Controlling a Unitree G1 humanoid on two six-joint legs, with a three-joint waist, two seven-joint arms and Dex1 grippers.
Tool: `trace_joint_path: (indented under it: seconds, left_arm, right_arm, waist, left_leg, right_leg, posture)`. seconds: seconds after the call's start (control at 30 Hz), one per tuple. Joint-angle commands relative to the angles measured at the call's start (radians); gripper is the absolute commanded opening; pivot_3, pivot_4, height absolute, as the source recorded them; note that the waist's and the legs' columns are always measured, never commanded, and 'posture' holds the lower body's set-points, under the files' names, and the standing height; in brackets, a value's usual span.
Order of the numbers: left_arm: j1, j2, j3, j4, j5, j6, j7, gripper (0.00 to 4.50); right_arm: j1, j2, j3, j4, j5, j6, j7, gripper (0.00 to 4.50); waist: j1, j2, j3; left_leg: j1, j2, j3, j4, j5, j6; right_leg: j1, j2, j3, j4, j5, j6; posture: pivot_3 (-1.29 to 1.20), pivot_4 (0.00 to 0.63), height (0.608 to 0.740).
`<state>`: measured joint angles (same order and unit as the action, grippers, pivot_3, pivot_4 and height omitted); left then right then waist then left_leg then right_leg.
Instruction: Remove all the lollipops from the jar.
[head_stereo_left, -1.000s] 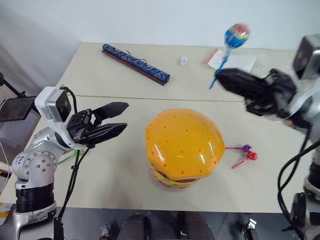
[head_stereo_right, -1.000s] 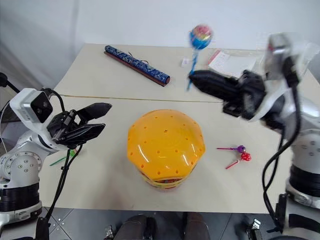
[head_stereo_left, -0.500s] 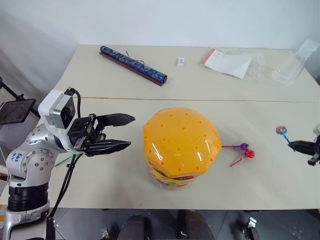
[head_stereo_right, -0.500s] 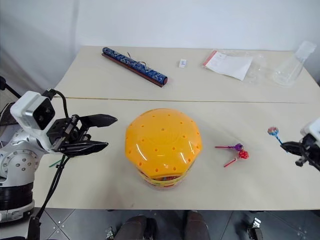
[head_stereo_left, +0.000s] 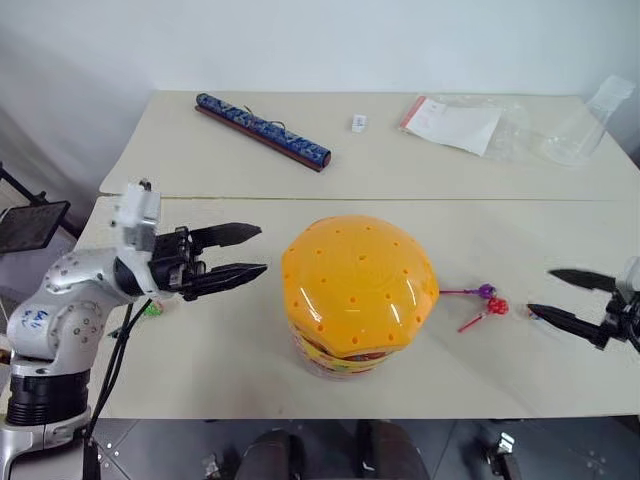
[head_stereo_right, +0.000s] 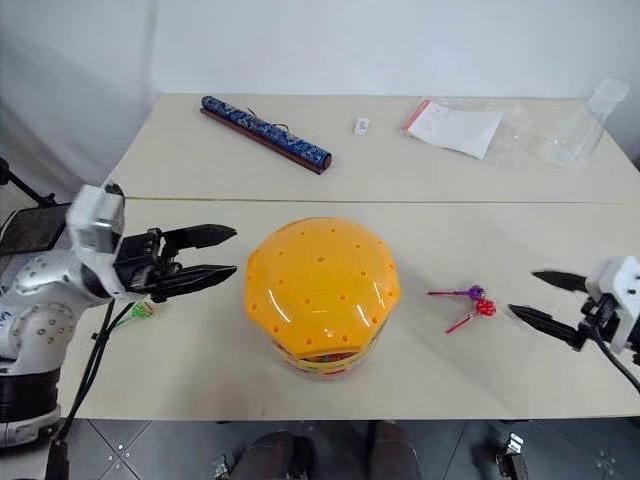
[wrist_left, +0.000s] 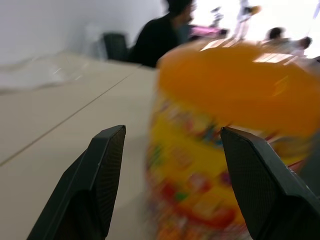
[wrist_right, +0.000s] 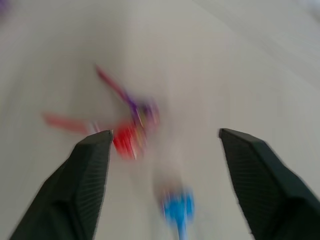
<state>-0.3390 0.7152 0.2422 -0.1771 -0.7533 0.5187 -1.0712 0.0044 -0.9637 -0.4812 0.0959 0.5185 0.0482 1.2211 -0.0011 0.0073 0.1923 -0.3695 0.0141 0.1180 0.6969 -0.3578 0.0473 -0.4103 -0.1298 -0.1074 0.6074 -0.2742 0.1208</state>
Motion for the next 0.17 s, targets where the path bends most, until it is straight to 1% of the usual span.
trace_joint_path:
  seconds: [0.03, 0.13, 0.17]
  left_arm:
    - [0.018, -0.006, 0.006, -0.004, 0.087, -0.061, 0.077, 3.21]
    - [0.05, -0.016, 0.008, 0.004, 0.188, -0.121, 0.167, 3.21]
    - [0.07, -0.027, 0.016, 0.003, 0.212, -0.146, 0.195, 3.21]
  right_arm:
    - [-0.056, 0.022, 0.005, -0.161, 0.098, 0.057, -0.013, 4.44]
    - [-0.093, 0.03, 0.087, -0.254, 0.055, 0.018, 0.009, 4.44]
    - [-0.11, 0.049, 0.114, -0.27, 0.047, 0.016, -0.006, 4.44]
  waist:
    - [0.003, 0.0, 0.0]
    - [0.007, 0.0, 0.0]
    - [0.007, 0.0, 0.0]
  left_leg:
    - [0.0, 0.0, -0.001, 0.0, 0.0, 0.0]
    - [-0.001, 0.0, -0.002, 0.0, 0.0, 0.0]
    - [-0.001, 0.0, -0.002, 0.0, -0.001, -0.001]
  right_leg:
    - [0.0, 0.0, 0.0, 0.0, 0.0, 0.0]
    - [0.0, -0.003, 0.0, 0.0, 0.0, 0.0]
    - [0.0, -0.003, 0.0, 0.0, 0.0, 0.0]
  posture:
    - [0.0, 0.15, 0.74]
    - [0.0, 0.15, 0.74]
    - [0.0, 0.15, 0.74]
